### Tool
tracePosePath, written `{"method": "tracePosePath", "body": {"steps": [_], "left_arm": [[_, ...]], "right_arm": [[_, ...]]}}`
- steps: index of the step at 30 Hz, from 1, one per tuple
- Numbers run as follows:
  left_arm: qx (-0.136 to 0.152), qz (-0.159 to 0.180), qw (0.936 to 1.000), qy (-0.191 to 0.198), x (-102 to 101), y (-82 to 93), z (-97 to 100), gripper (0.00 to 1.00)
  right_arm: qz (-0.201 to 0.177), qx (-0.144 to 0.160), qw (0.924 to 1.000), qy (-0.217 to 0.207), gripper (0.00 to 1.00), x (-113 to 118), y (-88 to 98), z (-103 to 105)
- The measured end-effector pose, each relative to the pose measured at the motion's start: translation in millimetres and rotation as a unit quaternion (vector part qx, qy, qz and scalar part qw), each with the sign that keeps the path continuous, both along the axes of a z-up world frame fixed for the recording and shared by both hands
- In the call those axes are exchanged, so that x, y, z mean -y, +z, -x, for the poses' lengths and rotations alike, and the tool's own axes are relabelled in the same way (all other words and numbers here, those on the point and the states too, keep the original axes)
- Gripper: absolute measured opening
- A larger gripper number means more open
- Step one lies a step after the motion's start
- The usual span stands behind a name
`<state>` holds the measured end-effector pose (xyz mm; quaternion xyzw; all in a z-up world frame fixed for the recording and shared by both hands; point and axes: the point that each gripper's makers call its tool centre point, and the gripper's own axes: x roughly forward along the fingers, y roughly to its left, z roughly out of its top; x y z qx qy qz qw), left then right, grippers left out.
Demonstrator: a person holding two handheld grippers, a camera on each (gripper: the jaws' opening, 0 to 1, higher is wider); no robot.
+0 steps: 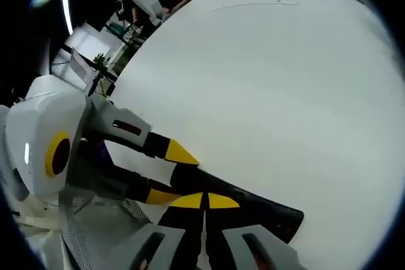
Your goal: Press the specified remote control buttons in sequence, fully releasing each button before pressing the next.
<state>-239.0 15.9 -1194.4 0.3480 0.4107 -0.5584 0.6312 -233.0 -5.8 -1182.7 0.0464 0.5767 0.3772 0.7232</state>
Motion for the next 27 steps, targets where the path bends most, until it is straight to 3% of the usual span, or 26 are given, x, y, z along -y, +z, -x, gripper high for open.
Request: {"method": "tracePosePath", "body": {"steps": [10, 14, 19, 23, 27], "left_arm": [[0.0, -0.01, 0.9999, -0.009, 1, -0.2, 0.1, 0.23], [0.001, -0.021, 0.9997, -0.011, 1, -0.6, 0.5, 0.23], [0.007, -0.008, 0.9999, 0.001, 0, -0.2, 1.2, 0.23], [0.006, -0.004, 0.9999, 0.013, 0, -0.2, 0.2, 0.23], [0.007, -0.005, 0.9999, 0.012, 0, -0.2, -0.4, 0.22]], "right_arm": [[-0.002, -0.011, 0.9999, -0.01, 0.0, 0, -0.7, -2], [-0.014, -0.009, 0.9998, -0.008, 0.0, 0, 0.8, 0], [-0.037, 0.001, 0.9989, -0.029, 0.0, 3, 5.0, -1], [-0.053, 0.068, 0.9946, -0.058, 0.0, 12, 21.8, -16], [-0.053, 0.127, 0.9878, -0.074, 0.09, 25, 37.8, -28]]}}
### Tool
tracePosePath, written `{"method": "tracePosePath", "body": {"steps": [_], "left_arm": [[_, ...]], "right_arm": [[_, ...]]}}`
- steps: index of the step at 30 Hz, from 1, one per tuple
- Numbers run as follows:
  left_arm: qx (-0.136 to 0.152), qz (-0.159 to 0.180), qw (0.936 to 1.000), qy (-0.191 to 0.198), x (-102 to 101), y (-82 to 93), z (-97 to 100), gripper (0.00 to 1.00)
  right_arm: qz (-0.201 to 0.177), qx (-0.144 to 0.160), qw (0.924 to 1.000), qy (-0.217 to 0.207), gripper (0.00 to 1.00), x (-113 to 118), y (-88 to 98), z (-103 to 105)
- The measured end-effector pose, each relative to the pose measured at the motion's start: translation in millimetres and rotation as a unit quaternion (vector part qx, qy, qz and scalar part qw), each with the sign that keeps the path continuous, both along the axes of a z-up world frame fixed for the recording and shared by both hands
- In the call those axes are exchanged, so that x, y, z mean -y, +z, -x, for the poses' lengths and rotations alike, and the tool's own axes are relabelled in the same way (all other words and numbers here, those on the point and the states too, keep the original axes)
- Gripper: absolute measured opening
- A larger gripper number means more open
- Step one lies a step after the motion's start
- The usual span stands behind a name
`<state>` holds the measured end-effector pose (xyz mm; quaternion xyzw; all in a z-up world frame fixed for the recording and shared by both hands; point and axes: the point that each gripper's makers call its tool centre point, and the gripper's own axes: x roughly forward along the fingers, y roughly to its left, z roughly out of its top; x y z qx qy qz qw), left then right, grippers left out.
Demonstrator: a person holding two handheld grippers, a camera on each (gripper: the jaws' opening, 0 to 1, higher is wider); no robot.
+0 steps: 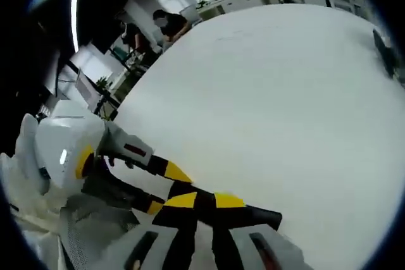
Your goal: Press the specified remote control buttons in sequence, fully releasing each button before pressing the next.
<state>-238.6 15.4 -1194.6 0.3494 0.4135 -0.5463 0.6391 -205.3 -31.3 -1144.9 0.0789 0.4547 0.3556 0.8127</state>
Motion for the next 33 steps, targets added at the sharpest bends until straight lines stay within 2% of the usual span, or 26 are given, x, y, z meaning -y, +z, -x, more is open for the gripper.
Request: {"method": "tracePosePath", "body": {"steps": [4, 7, 8, 16, 18, 22, 25, 27, 30, 33], "left_arm": [[0.0, 0.008, 1.0, 0.0, 0, 0.2, -0.6, 0.22], [-0.001, 0.013, 0.9999, -0.003, 0, 0.5, -1.4, 0.21], [0.0, 0.013, 0.9999, -0.004, 0, 0.6, -1.2, 0.21], [0.002, 0.017, 0.9999, 0.0, 1, 0.5, -6.9, 0.21], [0.002, 0.017, 0.9999, 0.0, 1, 0.6, -9.1, 0.21], [0.016, 0.012, 0.9998, -0.008, -1, 0.9, -18.4, 0.21], [0.015, 0.012, 0.9998, -0.009, -3, 1.1, -25.4, 0.21], [0.016, 0.011, 0.9998, -0.01, -4, 1.2, -29.7, 0.21], [0.015, 0.008, 0.9998, -0.009, -8, 1.4, -40.2, 0.21], [0.016, 0.004, 0.9998, -0.011, -10, 3.6, -51.3, 0.21]], "right_arm": [[-0.015, 0.035, 0.9991, -0.02, 0.2, 8, 15.4, -6], [-0.026, 0.088, 0.9947, -0.045, 0.41, 15, 29.1, -14], [-0.025, 0.097, 0.9939, -0.047, 0.45, 17, 31.7, -15], [-0.025, 0.174, 0.982, -0.069, 0.71, 28, 57.1, -25], [-0.032, 0.18, 0.9803, -0.074, 0.79, 29, 60.3, -25], [-0.03, 0.207, 0.9743, -0.082, 0.86, 35, 68.4, -27], [-0.031, 0.225, 0.9689, -0.098, 0.9, 42, 74.7, -26], [-0.04, 0.225, 0.9671, -0.111, 0.94, 47, 77.8, -26], [-0.053, 0.21, 0.9674, -0.132, 0.98, 54, 77.6, -23], [-0.053, 0.216, 0.9639, -0.146, 0.99, 62, 81.1, -23]]}}
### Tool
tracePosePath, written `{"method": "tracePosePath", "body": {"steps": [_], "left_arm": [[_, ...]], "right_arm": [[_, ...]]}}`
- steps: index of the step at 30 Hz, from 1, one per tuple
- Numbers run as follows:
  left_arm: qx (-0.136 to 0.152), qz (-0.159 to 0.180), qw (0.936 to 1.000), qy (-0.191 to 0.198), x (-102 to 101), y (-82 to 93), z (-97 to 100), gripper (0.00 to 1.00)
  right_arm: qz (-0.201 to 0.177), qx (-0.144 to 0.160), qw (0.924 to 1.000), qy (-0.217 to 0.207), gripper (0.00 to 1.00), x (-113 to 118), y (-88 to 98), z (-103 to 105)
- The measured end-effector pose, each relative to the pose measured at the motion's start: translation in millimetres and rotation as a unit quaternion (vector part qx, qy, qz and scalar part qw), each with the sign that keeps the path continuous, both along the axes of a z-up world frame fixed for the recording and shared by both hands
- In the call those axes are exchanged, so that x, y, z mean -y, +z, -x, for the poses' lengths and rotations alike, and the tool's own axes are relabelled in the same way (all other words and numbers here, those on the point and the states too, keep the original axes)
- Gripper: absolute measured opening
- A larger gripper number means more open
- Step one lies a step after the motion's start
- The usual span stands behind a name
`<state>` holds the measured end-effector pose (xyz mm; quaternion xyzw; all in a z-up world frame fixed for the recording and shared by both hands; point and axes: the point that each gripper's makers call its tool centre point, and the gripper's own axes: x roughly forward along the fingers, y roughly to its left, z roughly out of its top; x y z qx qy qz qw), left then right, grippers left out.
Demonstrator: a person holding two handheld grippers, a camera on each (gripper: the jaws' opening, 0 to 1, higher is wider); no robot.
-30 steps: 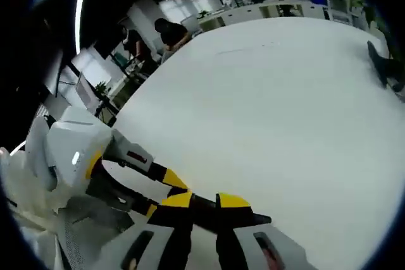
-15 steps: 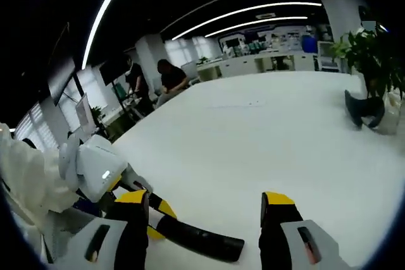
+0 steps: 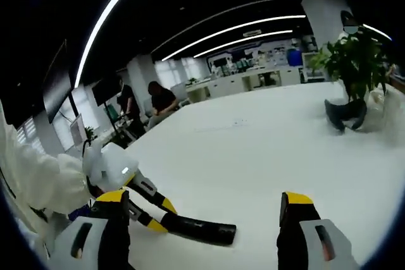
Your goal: Press the specified remote control buttons in sequence, fully releasing each button before pressing the next.
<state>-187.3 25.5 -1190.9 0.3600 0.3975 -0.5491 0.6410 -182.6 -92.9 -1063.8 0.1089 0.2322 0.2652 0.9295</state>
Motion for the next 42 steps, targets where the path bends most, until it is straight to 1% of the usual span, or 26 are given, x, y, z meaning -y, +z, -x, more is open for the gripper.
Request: {"method": "tracePosePath", "body": {"steps": [1, 5, 8, 9, 13, 16, 19, 22, 25, 28, 30, 32, 42], "left_arm": [[0.001, -0.002, 1.0, 0.0, -1, 0.7, -5.4, 0.21], [0.002, -0.003, 1.0, 0.0, -2, 3.6, -21.3, 0.21], [0.008, -0.009, 0.9999, -0.007, -3, 4.6, -35.4, 0.21], [0.009, -0.01, 0.9999, -0.008, -3, 4.8, -37.4, 0.21], [0.014, -0.013, 0.9997, -0.014, -2, 7.6, -57.0, 0.21], [0.021, -0.023, 0.9992, -0.023, -3, 7.8, -73.5, 0.21], [0.022, -0.025, 0.9991, -0.024, -3, 10.2, -86.1, 0.21], [0.029, -0.031, 0.9988, -0.025, -5, 10.4, -99.5, 0.21], [0.028, -0.034, 0.9988, -0.022, -7, 10.0, -112.0, 0.21], [0.032, -0.037, 0.9986, -0.019, -8, 10.3, -125.6, 0.21], [0.034, -0.038, 0.9986, -0.015, -8, 10.0, -132.3, 0.21], [0.031, -0.04, 0.9986, -0.013, -8, 8.1, -139.4, 0.21], [0.038, -0.052, 0.9979, -0.006, -8, 8.5, -180.2, 0.21]], "right_arm": [[0.002, 0.004, 1.0, -0.004, 0.99, 2, 0.4, -1], [0.013, -0.005, 0.9999, -0.006, 0.99, 7, -5.5, 1], [0.008, -0.009, 0.9999, -0.005, 0.99, 8, -6.8, 4], [0.009, -0.009, 0.9999, -0.006, 0.99, 8, -7.2, 5], [0.018, -0.006, 0.9998, -0.006, 0.99, 10, -7.8, 7], [0.013, -0.008, 0.9999, -0.006, 0.99, 10, -6.5, 8], [0.015, -0.007, 0.9998, -0.013, 0.99, 14, -4.5, 6], [0.004, -0.007, 0.9998, -0.02, 0.99, 17, -0.4, 6], [0.003, -0.008, 0.9997, -0.025, 0.99, 19, 1.0, 6], [0.006, -0.01, 0.9995, -0.028, 0.99, 21, 0.0, 6], [-0.002, -0.009, 0.9995, -0.03, 0.99, 22, -1.8, 5], [-0.006, -0.024, 0.9992, -0.033, 0.99, 22, -7.6, 4], [-0.017, -0.017, 0.999, -0.037, 0.99, 21, -4.2, -4]]}}
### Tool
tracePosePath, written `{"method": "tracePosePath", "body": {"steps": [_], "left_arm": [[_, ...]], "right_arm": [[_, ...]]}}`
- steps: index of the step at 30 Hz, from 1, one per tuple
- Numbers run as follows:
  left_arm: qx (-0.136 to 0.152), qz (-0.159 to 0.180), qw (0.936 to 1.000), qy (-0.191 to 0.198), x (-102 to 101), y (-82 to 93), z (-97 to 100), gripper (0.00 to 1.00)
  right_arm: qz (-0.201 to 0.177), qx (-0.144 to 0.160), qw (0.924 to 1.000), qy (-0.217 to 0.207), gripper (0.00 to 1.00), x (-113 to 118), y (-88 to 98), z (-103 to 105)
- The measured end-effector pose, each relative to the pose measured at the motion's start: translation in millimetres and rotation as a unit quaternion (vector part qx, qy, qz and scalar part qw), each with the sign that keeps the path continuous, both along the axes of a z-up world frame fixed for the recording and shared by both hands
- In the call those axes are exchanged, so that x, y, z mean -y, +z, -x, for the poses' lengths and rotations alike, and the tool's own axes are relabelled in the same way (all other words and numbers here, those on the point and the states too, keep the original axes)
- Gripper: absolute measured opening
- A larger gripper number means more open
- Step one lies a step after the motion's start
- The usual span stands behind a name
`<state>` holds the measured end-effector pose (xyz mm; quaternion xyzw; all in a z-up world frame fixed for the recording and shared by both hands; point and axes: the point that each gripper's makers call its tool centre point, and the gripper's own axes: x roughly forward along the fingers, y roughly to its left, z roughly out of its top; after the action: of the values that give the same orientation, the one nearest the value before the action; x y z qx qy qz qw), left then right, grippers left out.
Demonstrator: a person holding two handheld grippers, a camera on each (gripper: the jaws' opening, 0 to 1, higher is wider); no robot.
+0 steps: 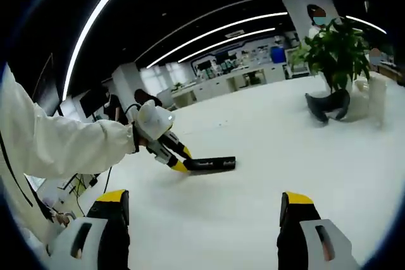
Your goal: Press the specified remote control buttons in sequence, fully releasing each button before pressing the next.
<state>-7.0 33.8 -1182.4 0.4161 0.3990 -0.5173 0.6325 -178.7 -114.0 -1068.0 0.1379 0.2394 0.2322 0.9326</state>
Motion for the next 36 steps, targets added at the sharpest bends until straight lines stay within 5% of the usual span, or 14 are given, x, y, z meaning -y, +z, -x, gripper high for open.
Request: {"method": "tracePosePath", "body": {"steps": [13, 36], "left_arm": [[-0.004, -0.024, 0.9997, -0.003, -2, -1.4, -32.6, 0.21], [-0.02, -0.057, 0.9968, -0.052, -1, -13.6, -37.1, 0.22]], "right_arm": [[0.002, -0.011, 0.9999, 0.0, 0.99, 0, -7.2, 1], [0.009, -0.01, 0.9999, 0.004, 0.99, -1, -3.2, 3]]}}
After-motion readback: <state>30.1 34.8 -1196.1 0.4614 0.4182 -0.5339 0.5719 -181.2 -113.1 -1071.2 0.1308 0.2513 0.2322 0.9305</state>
